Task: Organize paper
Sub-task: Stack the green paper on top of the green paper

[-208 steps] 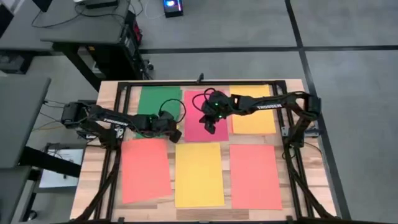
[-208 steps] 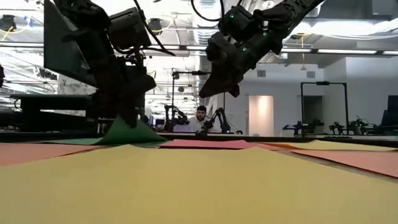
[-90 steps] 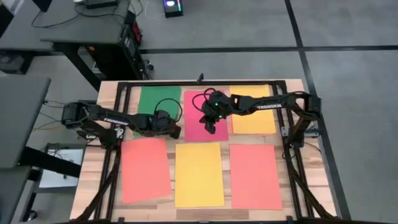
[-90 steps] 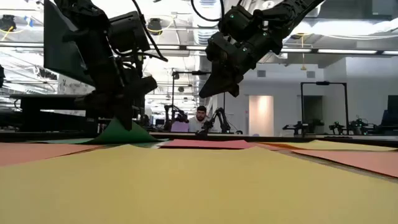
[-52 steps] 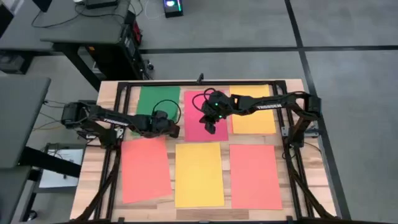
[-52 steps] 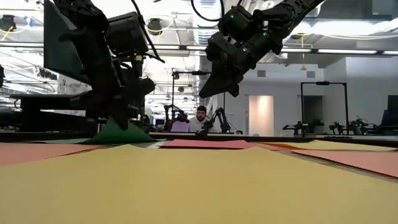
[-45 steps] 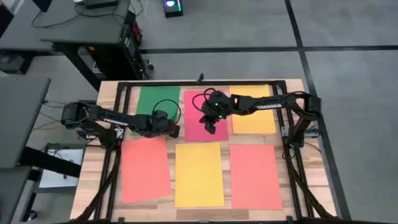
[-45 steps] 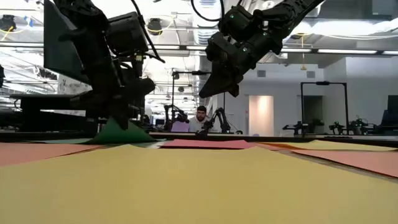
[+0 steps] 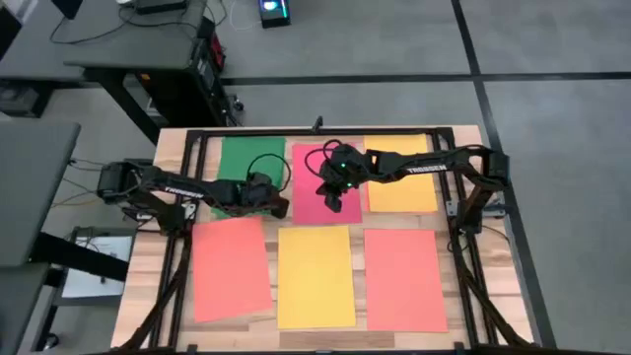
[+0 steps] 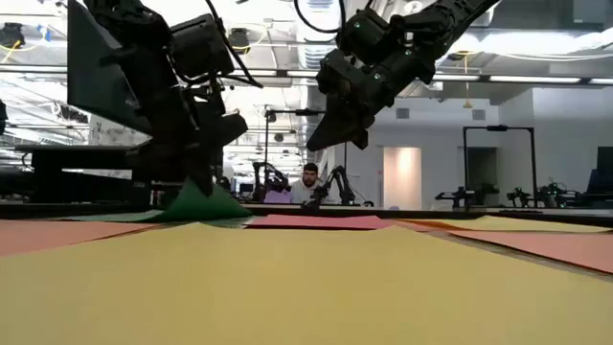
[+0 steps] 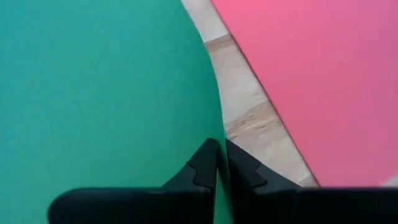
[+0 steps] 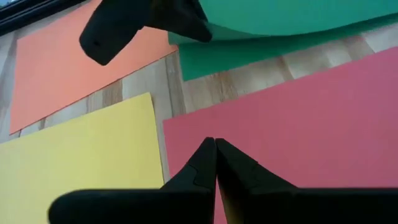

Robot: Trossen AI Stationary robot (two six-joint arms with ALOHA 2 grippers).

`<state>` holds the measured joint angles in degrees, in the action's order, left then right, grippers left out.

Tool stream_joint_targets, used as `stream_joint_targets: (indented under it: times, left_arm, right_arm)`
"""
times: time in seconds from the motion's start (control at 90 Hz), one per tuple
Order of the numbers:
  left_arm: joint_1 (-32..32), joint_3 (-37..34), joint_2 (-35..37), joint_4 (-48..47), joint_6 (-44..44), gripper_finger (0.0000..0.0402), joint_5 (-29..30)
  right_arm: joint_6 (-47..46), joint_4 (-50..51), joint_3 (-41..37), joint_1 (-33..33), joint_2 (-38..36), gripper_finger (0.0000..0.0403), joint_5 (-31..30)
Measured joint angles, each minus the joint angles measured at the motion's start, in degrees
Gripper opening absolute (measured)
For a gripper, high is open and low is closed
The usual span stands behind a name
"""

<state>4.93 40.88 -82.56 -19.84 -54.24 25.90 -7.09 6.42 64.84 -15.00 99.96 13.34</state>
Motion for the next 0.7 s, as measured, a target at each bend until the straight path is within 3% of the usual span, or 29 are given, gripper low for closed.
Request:
stream_joint_targets:
  times: [0.7]
  left_arm:
    - [0.8,0.0,0.0,-3.8,5.2,0.0000,-1.4]
  right_arm:
    - [-0.4,0.0,0.0,0.0,0.0,0.0000,0.0]
